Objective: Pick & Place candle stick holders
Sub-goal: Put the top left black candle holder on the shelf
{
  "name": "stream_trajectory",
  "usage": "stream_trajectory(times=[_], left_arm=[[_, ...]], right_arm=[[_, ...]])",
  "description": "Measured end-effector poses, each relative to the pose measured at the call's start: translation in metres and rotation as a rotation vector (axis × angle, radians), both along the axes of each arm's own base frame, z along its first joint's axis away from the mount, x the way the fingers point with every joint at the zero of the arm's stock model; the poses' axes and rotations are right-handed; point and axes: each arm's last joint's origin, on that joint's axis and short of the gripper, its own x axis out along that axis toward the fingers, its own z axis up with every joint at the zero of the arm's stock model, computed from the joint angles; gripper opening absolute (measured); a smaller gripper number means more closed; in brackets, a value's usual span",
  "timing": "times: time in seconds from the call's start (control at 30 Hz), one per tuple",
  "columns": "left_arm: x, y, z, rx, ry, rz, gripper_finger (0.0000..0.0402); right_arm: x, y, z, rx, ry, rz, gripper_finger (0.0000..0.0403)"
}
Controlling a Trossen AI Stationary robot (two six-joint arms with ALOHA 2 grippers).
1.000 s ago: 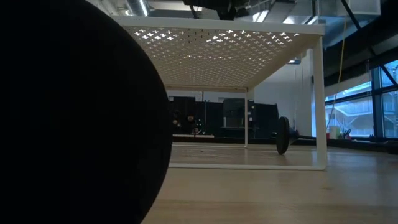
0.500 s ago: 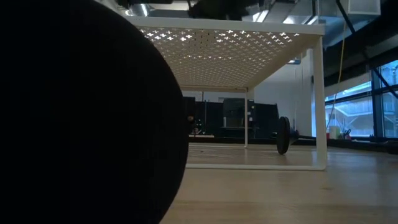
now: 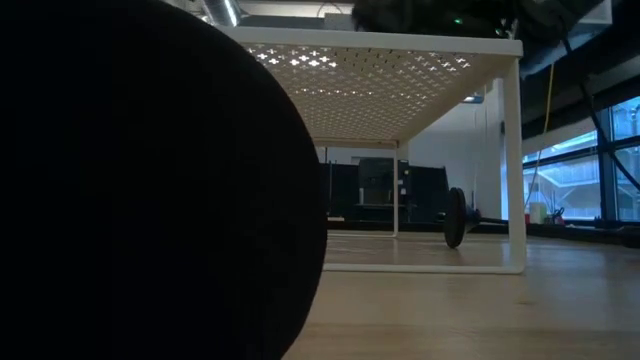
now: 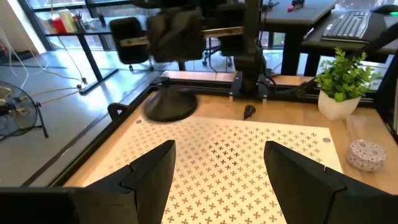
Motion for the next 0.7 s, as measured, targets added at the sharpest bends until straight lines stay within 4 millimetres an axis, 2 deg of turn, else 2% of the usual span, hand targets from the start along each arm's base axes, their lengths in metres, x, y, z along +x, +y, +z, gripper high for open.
stream_trajectory(times=[0.13, 0.33, 0.53, 0.7], left_arm=[[0.003, 0.004, -0.001, 0.011, 0.0, 0.029, 0.0242], [0.006, 0.011, -0.008, 0.008, -0.012, 0.067, 0.0242], [0.008, 0.02, -0.008, 0.0, -0.019, 0.106, 0.0242], [0.009, 0.022, -0.009, -0.014, -0.02, 0.096, 0.0242]], right_arm=[[-0.004, 0.002, -0.008, 0.008, -0.125, 0.054, 0.0007], [0.006, -0.007, -0.019, 0.07, 0.024, -0.302, 0.0007], [0.018, -0.002, -0.009, 0.03, 0.109, -0.296, 0.0007], [0.03, -0.003, -0.021, 0.019, 0.094, -0.285, 0.0007]])
